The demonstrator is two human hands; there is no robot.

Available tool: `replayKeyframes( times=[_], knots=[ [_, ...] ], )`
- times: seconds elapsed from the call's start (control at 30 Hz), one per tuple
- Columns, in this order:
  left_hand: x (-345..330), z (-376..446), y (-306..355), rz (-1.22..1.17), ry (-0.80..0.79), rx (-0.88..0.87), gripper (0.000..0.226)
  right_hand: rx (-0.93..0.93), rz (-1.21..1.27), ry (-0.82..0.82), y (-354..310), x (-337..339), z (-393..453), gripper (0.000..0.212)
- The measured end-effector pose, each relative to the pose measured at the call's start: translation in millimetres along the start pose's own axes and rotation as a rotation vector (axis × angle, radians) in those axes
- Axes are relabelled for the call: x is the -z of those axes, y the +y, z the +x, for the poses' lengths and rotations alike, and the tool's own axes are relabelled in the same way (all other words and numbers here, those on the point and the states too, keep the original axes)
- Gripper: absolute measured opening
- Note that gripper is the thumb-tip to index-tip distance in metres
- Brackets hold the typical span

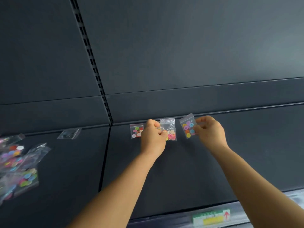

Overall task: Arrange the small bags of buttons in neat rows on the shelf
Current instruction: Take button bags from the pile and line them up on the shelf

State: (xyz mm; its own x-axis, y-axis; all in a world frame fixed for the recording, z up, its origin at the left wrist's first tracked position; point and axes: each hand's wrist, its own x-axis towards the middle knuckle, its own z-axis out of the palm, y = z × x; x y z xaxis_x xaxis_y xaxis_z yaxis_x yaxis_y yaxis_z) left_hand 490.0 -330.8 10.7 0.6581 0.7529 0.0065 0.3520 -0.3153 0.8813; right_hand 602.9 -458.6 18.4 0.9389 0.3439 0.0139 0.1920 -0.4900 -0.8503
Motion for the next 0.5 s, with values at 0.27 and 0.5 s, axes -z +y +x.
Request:
replayKeyframes(
  times=[0.27, 0.5],
  knots=[
    [-47.8, 30.9, 4.5, 0.231, -0.026, -0.092, 0.015, 0.016, -0.112, -0.041, 21.8, -4.0, 43.5, 0.014],
    [-62.4, 43.9, -1.0, 0.461, -0.067, -0.136, 0.019, 0.13, -0.332, -0.054, 32.1, -13.1, 54.5, 0.022]
  ],
)
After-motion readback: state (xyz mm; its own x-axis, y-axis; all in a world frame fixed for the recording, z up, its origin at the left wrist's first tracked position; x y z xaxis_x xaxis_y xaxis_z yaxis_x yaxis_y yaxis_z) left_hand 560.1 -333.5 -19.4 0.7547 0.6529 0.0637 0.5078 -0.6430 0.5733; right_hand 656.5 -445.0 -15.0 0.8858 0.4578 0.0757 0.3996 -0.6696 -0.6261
